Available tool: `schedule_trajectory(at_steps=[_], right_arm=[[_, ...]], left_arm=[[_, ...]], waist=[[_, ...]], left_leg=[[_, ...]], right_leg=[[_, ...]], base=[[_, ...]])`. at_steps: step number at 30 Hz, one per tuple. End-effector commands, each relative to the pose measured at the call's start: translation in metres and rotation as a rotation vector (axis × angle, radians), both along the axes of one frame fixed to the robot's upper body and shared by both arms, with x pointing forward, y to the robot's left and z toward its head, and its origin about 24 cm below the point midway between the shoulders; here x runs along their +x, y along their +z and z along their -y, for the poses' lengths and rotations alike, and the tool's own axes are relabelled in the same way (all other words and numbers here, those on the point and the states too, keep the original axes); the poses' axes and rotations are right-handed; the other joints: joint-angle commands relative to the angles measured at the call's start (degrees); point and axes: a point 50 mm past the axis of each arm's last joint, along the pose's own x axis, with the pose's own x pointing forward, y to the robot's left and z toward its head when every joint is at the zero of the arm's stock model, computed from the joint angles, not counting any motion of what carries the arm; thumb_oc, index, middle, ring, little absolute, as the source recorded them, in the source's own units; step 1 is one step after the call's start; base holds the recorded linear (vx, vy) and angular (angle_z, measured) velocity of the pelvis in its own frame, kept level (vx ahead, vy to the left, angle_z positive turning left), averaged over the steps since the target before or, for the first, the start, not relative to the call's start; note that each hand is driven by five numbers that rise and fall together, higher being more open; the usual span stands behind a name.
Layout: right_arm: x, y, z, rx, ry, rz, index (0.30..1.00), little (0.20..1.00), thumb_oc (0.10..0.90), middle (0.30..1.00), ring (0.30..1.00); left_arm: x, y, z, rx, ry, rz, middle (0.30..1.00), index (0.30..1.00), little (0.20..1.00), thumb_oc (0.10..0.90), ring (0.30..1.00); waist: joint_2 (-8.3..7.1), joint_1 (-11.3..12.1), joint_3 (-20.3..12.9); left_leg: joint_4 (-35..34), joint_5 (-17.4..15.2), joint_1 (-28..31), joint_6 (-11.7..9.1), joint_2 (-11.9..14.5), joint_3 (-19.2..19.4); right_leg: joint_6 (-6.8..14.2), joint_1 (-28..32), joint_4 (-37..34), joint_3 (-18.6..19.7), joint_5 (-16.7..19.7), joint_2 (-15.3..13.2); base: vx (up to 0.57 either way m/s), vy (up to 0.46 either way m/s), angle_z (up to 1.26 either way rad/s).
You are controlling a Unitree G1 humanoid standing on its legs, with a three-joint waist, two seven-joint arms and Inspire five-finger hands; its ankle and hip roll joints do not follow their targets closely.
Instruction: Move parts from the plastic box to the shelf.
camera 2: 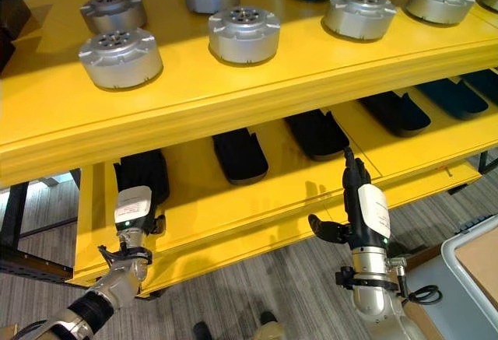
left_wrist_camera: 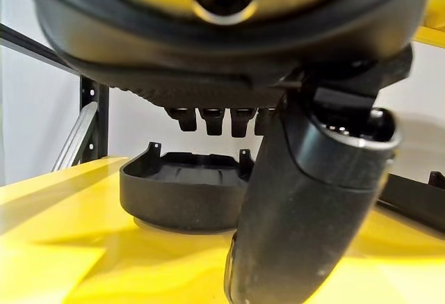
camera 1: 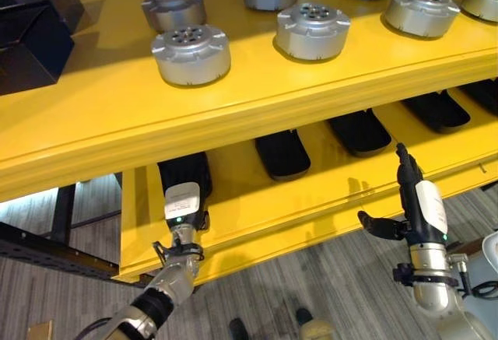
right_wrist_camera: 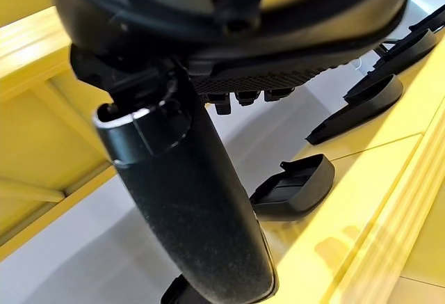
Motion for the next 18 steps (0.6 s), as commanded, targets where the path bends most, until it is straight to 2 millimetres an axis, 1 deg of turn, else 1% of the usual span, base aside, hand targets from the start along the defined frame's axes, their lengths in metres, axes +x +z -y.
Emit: schedule_trajectory(at_steps=[1, 6, 10, 15, 18], right_arm=[[0.015, 0.06, -0.005, -0.017, 0.066, 0.28, 1.0, 1.0, 0.9, 1.0, 1.0], [0.015, 0.061, -0.005, -0.015, 0.061, 0.281, 1.0, 1.0, 0.9, 1.0, 1.0], [0.015, 0.062, -0.005, -0.013, 0.052, 0.287, 1.0, 1.0, 0.9, 1.0, 1.0], [0.014, 0.064, -0.004, -0.015, 0.045, 0.288, 1.0, 1.0, 0.9, 1.0, 1.0], [0.014, 0.063, -0.004, -0.015, 0.041, 0.287, 1.0, 1.0, 0.9, 1.0, 1.0]], left_arm=[[0.022, 0.025, -0.019, 0.002, 0.098, 0.094, 1.0, 1.0, 1.0, 0.9, 1.0], [0.02, 0.019, -0.023, -0.058, 0.156, 0.067, 1.0, 1.0, 1.0, 0.9, 1.0], [0.019, 0.014, -0.022, -0.089, 0.166, 0.043, 1.0, 1.0, 1.0, 0.9, 1.0], [0.018, 0.015, -0.015, -0.1, 0.153, 0.037, 1.0, 1.0, 1.0, 0.9, 1.0], [0.017, 0.016, -0.014, -0.104, 0.146, 0.033, 1.0, 1.0, 1.0, 0.9, 1.0]], waist=[[-0.21, 1.8, -2.5], [-0.28, 1.9, -2.4], [-0.31, 1.9, -2.2], [-0.29, 2.0, -2.1], [-0.29, 2.0, -2.0]], left_leg=[[-0.1, -6.3, 5.0, 0.1, 3.5, 2.9], [-0.1, -6.3, 4.9, 0.1, 3.6, 2.9], [0.0, -6.2, 4.9, 0.1, 3.6, 2.9], [0.0, -6.3, 4.9, 0.1, 3.6, 2.8], [0.0, -6.3, 4.9, 0.1, 3.6, 2.8]], right_leg=[[0.0, -7.3, 5.2, -1.4, 3.2, 1.3], [0.0, -7.4, 5.3, -1.5, 3.1, 1.3], [-0.1, -7.4, 5.5, -1.6, 3.0, 1.4], [-0.1, -7.4, 5.5, -1.6, 2.9, 1.4], [-0.1, -7.4, 5.5, -1.6, 3.0, 1.4]], base=[[0.0, 0.0, 0.0], [0.0, 0.0, 0.0], [0.0, 0.0, 0.0], [0.0, 0.0, 0.0], [0.0, 0.0, 0.0]])
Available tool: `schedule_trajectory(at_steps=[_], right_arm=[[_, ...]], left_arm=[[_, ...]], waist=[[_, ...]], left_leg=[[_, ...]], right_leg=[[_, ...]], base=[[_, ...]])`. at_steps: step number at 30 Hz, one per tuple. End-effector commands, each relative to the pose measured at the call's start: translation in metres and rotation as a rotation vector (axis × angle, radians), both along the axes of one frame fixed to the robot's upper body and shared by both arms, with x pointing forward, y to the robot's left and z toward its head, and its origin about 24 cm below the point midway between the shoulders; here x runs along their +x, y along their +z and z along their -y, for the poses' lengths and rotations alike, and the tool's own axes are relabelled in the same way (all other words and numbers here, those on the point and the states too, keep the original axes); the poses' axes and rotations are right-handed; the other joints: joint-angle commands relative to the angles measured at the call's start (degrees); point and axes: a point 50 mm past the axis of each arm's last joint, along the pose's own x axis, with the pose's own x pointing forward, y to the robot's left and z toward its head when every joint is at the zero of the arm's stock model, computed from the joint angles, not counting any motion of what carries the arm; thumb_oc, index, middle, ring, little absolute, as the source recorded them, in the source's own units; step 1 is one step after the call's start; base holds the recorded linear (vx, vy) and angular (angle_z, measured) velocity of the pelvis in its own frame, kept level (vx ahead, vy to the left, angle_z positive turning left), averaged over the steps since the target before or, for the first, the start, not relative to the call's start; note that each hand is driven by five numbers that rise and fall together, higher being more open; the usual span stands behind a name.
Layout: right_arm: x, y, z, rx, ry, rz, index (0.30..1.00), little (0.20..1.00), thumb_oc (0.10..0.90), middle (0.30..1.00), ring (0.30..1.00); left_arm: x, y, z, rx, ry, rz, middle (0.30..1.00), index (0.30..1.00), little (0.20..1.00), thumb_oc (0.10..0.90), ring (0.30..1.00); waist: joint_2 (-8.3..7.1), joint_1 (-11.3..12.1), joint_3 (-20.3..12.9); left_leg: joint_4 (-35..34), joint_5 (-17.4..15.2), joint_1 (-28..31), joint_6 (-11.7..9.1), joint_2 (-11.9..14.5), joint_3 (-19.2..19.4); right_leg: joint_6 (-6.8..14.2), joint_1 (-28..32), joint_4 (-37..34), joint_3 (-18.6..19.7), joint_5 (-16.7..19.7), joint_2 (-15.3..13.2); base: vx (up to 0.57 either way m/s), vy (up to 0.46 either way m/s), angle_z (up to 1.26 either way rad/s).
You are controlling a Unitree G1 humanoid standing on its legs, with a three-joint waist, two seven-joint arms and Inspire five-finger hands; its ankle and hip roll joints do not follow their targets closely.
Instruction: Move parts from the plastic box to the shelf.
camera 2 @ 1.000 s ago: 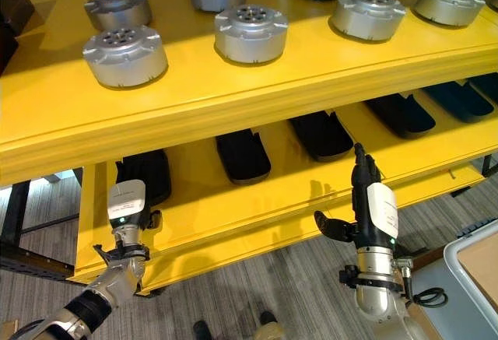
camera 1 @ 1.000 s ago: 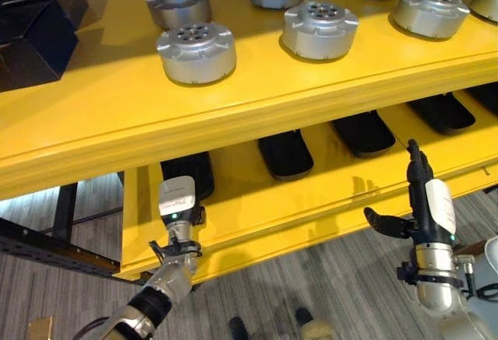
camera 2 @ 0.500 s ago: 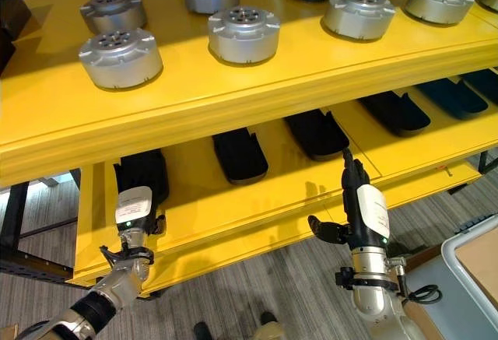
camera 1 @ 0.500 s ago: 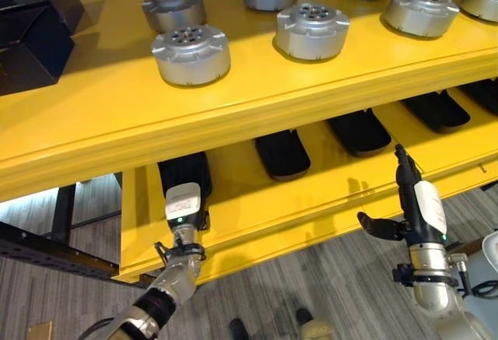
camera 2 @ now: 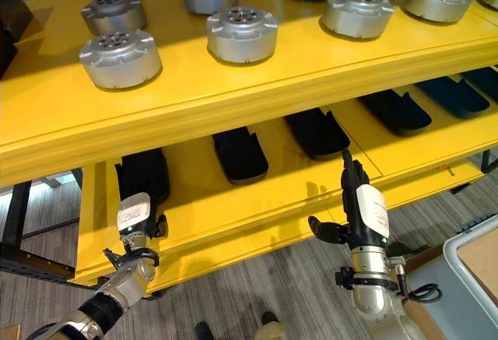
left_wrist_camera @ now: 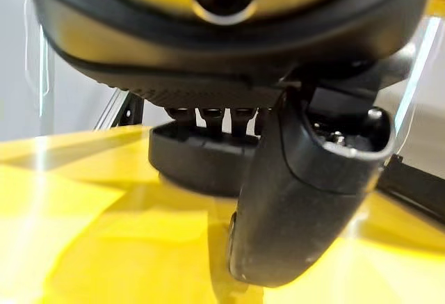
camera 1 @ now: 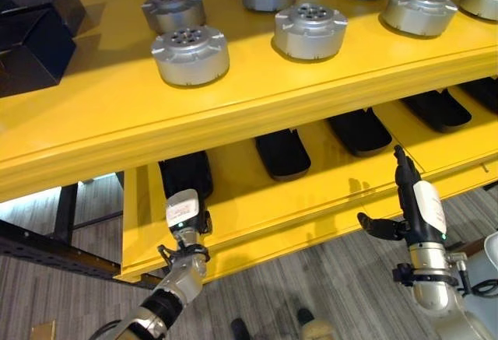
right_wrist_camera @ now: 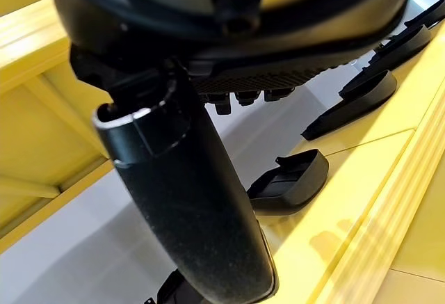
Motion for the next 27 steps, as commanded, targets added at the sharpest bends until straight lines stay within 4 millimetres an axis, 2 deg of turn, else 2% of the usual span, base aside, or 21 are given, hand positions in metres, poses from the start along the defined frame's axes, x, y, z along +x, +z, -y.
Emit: schedule_trajectory(at_steps=[1, 16, 27], right_arm=[[0.012, 0.063, -0.003, -0.009, 0.046, 0.307, 1.0, 1.0, 0.9, 1.0, 1.0], [0.009, 0.061, -0.003, -0.004, 0.018, 0.317, 1.0, 1.0, 0.9, 1.0, 1.0], [0.006, 0.061, -0.001, 0.003, -0.003, 0.326, 1.0, 1.0, 0.9, 1.0, 1.0]], left_arm=[[0.02, 0.03, -0.016, 0.045, 0.055, 0.113, 1.0, 1.0, 1.0, 0.9, 1.0], [0.02, 0.046, -0.008, 0.051, -0.031, 0.161, 1.0, 1.0, 1.0, 0.9, 1.0], [0.016, 0.051, -0.009, 0.055, -0.057, 0.172, 1.0, 1.0, 1.0, 0.9, 1.0]], waist=[[-0.82, 2.1, -2.0], [-1.08, 2.9, -1.6], [-1.01, 3.4, -1.4]], left_leg=[[0.1, -6.3, 5.0, 0.1, 3.6, 2.8], [0.2, -6.4, 4.8, 0.2, 3.6, 2.4], [0.1, -6.5, 4.7, 0.2, 3.5, 2.0]], right_leg=[[-0.1, -7.3, 5.4, -1.6, 3.0, 1.3], [-0.2, -7.3, 5.3, -2.1, 3.0, 1.2], [-0.1, -7.2, 5.0, -2.5, 3.1, 1.1]], base=[[0.0, 0.0, 0.0], [0.0, 0.0, 0.0], [0.0, 0.0, 0.0]])
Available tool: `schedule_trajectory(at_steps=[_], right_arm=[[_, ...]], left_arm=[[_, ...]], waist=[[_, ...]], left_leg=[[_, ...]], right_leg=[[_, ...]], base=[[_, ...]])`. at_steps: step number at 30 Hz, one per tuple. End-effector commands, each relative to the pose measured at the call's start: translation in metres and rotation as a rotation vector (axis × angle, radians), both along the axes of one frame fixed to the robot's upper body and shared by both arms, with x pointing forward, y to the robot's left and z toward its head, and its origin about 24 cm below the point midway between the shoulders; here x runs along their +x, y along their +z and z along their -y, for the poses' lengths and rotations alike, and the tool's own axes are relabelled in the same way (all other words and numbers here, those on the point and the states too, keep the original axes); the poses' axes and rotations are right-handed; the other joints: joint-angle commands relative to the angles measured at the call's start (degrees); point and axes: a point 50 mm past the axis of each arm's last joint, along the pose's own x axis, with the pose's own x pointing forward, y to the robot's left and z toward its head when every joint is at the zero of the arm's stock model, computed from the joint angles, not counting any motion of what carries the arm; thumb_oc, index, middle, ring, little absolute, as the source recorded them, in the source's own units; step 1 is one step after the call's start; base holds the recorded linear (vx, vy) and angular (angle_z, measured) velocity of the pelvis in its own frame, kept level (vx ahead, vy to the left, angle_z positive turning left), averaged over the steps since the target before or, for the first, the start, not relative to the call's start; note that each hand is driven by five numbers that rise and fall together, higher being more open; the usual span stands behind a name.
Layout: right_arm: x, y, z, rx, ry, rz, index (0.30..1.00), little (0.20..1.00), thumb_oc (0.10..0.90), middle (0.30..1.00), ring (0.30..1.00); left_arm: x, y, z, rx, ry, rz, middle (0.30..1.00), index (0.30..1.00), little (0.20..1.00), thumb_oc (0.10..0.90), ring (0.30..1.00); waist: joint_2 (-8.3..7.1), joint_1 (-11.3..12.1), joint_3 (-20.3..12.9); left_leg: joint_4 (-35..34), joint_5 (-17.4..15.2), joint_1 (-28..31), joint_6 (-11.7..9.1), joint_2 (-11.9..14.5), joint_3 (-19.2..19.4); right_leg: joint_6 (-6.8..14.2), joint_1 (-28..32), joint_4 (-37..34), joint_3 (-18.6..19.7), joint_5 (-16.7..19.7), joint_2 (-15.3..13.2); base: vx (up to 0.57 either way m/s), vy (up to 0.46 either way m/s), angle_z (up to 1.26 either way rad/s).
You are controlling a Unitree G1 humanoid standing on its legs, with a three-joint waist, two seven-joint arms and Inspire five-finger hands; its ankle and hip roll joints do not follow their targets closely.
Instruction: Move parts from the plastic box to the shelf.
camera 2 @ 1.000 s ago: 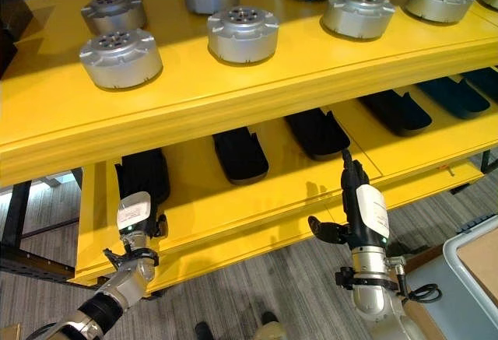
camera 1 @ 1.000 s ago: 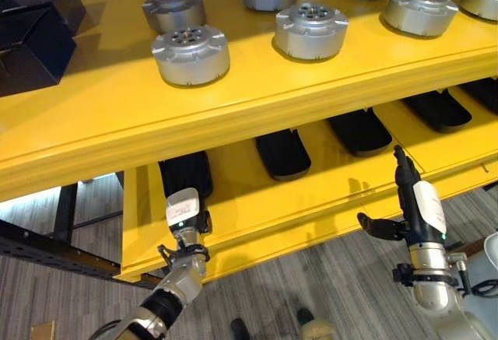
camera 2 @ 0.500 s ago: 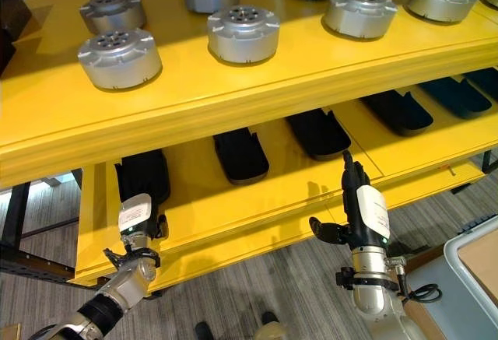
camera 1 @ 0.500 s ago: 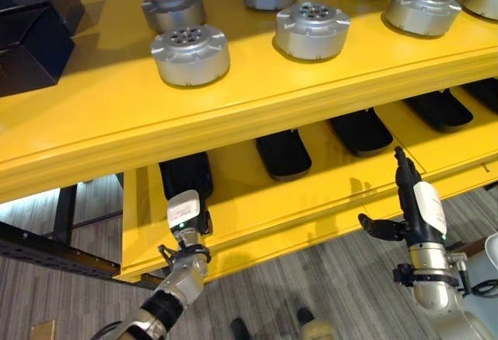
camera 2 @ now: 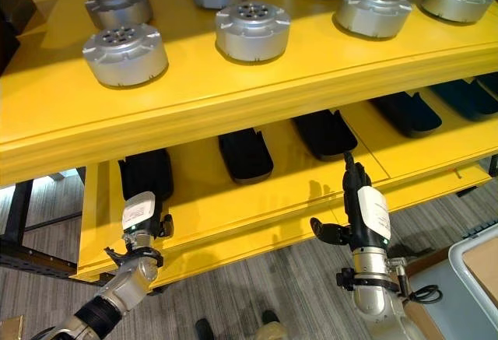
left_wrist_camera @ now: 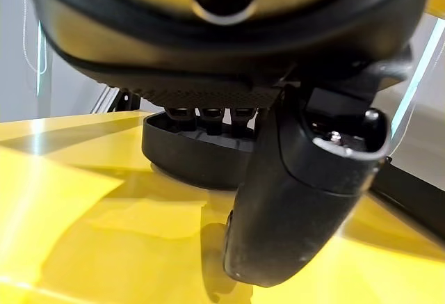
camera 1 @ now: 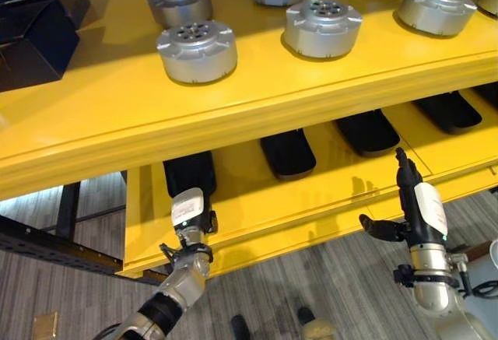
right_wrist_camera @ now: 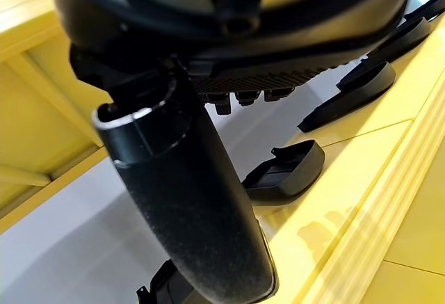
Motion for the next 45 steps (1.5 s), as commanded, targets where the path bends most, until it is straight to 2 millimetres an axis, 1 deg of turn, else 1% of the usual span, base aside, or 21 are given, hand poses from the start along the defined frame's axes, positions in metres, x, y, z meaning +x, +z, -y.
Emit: schedule_trajectory(at_steps=[1, 5, 11, 23, 29, 37, 38, 40, 45], right_arm=[[0.008, 0.064, -0.003, 0.004, 0.021, 0.344, 1.0, 1.0, 0.9, 1.0, 1.0], [0.008, 0.064, -0.004, 0.005, 0.018, 0.344, 1.0, 1.0, 0.9, 1.0, 1.0], [0.006, 0.064, -0.003, 0.007, 0.009, 0.347, 1.0, 1.0, 0.9, 1.0, 1.0], [0.006, 0.065, -0.002, 0.01, -0.004, 0.346, 1.0, 1.0, 0.9, 1.0, 1.0], [0.006, 0.065, -0.002, 0.015, -0.012, 0.349, 1.0, 1.0, 0.9, 1.0, 1.0], [0.004, 0.065, -0.001, 0.014, -0.025, 0.353, 1.0, 1.0, 0.9, 1.0, 1.0], [0.004, 0.066, -0.001, 0.014, -0.028, 0.354, 1.0, 1.0, 0.9, 1.0, 1.0], [0.003, 0.066, 0.0, 0.015, -0.033, 0.357, 1.0, 1.0, 0.9, 1.0, 1.0], [0.004, 0.067, 0.0, 0.017, -0.042, 0.362, 1.0, 1.0, 0.9, 1.0, 1.0]], left_arm=[[0.018, 0.04, -0.021, 0.108, 0.004, 0.18, 1.0, 1.0, 1.0, 0.9, 1.0], [0.016, 0.037, -0.022, 0.103, 0.005, 0.176, 1.0, 1.0, 1.0, 0.9, 1.0], [0.014, 0.039, -0.022, 0.097, -0.008, 0.169, 1.0, 1.0, 1.0, 0.9, 1.0], [0.008, 0.036, -0.023, 0.087, -0.03, 0.144, 1.0, 1.0, 1.0, 0.9, 1.0], [0.003, 0.031, -0.02, 0.074, -0.057, 0.117, 1.0, 1.0, 1.0, 0.9, 1.0], [-0.004, 0.034, -0.02, 0.06, -0.094, 0.108, 1.0, 1.0, 1.0, 0.9, 1.0], [-0.005, 0.035, -0.02, 0.06, -0.1, 0.108, 1.0, 1.0, 1.0, 0.9, 1.0], [-0.006, 0.035, -0.019, 0.055, -0.112, 0.103, 1.0, 1.0, 1.0, 0.9, 1.0], [-0.008, 0.039, -0.018, 0.059, -0.13, 0.108, 1.0, 1.0, 1.0, 0.9, 1.0]], waist=[[-0.89, 1.9, -2.0], [-0.85, 2.0, -2.0], [-0.8, 2.4, -1.9], [-0.79, 3.0, -1.8], [-0.87, 3.4, -1.6], [-0.8, 4.1, -1.4], [-0.87, 4.3, -1.3], [-0.84, 4.4, -1.3], [-0.93, 4.8, -1.2]], left_leg=[[0.1, -6.4, 5.0, 0.2, 3.5, 2.2], [0.1, -6.4, 4.8, 0.2, 3.5, 2.1], [0.1, -6.3, 4.7, 0.2, 3.4, 1.8], [0.0, -6.2, 4.3, 0.1, 3.4, 1.4], [0.0, -6.2, 4.2, 0.1, 3.3, 1.2], [0.0, -6.2, 3.9, 0.1, 3.2, 0.8], [0.1, -5.6, 3.6, 0.1, 3.3, 0.8], [0.0, -6.1, 3.8, 0.1, 3.2, 0.6], [0.1, -5.5, 3.3, 0.1, 3.2, 0.5]], right_leg=[[-0.2, -7.2, 5.4, -2.2, 3.2, 1.1], [-0.1, -7.2, 5.3, -2.2, 3.2, 1.1], [-0.1, -7.2, 5.2, -2.5, 3.3, 0.9], [-0.1, -7.2, 4.9, -2.9, 3.4, 0.8], [0.0, -7.2, 4.7, -3.2, 3.5, 0.7], [0.1, -7.1, 4.4, -3.6, 3.7, 0.5], [0.0, -7.4, 4.5, -3.6, 4.1, 0.6], [0.1, -7.2, 4.4, -3.7, 3.7, 0.5], [0.0, -7.5, 4.4, -3.9, 4.2, 0.5]], base=[[0.0, 0.0, 0.0], [0.0, 0.0, 0.0], [0.0, 0.0, 0.01], [0.0, 0.0, 0.0], [0.0, 0.0, 0.0], [-0.01, -0.004, 0.04], [0.0, 0.0, 0.0], [0.0, 0.0, 0.0], [-0.02, -0.01, 0.01]])
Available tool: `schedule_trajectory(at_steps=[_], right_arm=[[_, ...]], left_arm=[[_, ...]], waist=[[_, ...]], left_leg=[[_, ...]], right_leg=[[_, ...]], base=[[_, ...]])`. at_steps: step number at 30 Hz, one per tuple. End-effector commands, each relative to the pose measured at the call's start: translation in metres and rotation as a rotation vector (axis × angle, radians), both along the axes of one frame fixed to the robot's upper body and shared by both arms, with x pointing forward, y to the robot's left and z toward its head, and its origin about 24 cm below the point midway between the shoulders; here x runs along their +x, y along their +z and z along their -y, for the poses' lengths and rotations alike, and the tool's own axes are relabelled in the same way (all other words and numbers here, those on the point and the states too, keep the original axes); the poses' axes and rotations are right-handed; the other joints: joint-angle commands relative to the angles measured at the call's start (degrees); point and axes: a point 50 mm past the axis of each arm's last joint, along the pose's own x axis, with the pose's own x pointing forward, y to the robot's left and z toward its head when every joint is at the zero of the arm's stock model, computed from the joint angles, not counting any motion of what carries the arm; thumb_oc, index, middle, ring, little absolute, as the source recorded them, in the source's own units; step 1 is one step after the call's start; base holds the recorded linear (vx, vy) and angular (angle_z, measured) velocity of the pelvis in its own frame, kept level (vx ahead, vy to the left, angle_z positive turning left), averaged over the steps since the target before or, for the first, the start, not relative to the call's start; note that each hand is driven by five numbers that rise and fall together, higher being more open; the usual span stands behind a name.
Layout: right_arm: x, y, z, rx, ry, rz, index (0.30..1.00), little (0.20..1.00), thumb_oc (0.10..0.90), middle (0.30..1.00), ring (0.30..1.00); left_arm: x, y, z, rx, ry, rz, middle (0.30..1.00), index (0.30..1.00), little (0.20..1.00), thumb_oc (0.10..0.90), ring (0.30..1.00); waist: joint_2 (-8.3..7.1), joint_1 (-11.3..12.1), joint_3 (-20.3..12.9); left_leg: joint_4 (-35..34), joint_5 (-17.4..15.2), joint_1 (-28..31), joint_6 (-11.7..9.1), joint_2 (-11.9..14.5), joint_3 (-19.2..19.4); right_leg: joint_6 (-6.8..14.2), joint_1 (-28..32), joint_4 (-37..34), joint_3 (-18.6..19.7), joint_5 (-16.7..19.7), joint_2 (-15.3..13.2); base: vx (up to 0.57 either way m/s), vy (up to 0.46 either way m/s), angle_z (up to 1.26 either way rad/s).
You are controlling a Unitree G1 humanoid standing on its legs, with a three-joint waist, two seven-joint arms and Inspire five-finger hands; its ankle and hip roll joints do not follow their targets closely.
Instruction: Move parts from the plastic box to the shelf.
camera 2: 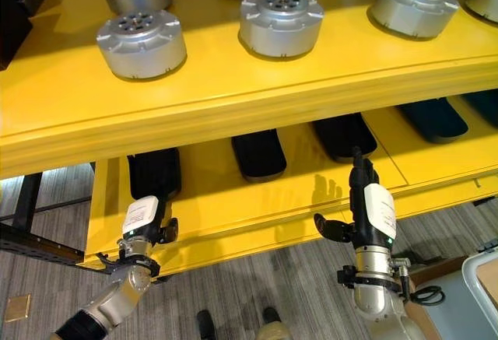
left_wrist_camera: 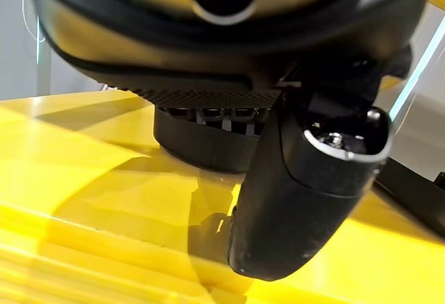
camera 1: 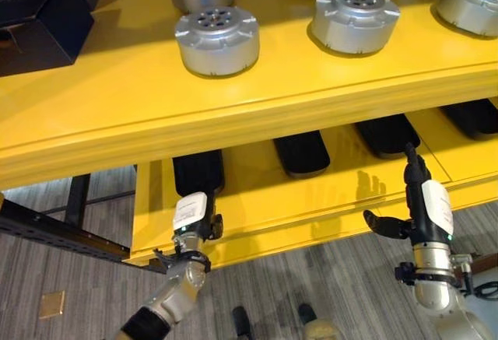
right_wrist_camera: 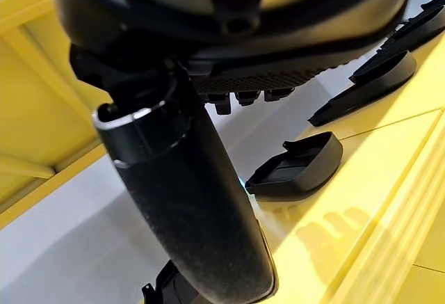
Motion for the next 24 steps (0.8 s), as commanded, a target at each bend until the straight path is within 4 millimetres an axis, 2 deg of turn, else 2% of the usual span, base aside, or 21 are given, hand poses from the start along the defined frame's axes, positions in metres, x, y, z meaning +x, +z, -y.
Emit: schedule_trajectory(at_steps=[1, 19, 24], right_arm=[[0.004, 0.057, 0.001, 0.006, -0.002, 0.317, 1.0, 1.0, 0.9, 1.0, 1.0], [0.003, 0.057, 0.005, -0.009, -0.03, 0.308, 1.0, 1.0, 0.9, 1.0, 1.0], [0.004, 0.056, 0.005, -0.009, -0.03, 0.305, 1.0, 1.0, 0.9, 1.0, 1.0]], left_arm=[[0.011, 0.028, -0.02, 0.099, -0.013, 0.133, 1.0, 1.0, 1.0, 0.9, 1.0], [0.008, 0.037, -0.017, 0.088, -0.063, 0.158, 1.0, 1.0, 1.0, 0.9, 1.0], [0.011, 0.041, -0.015, 0.043, -0.04, 0.226, 1.0, 1.0, 1.0, 0.9, 1.0]], waist=[[-1.0, 2.5, -2.7], [-1.01, 2.8, -2.8], [-1.2, 2.7, -2.8]], left_leg=[[-0.1, -5.6, 4.2, 0.2, 3.4, 2.0], [-0.1, -5.5, 3.9, 0.2, 3.4, 1.6], [-0.2, -5.5, 4.0, 0.1, 3.5, 1.7]], right_leg=[[0.0, -7.9, 5.2, -2.2, 4.2, 0.5], [0.0, -7.9, 5.1, -2.6, 4.1, 0.5], [0.0, -7.9, 5.2, -2.5, 4.1, 0.5]], base=[[0.0, 0.0, 0.0], [0.0, 0.0, 0.0], [0.0, 0.0, 0.0]])
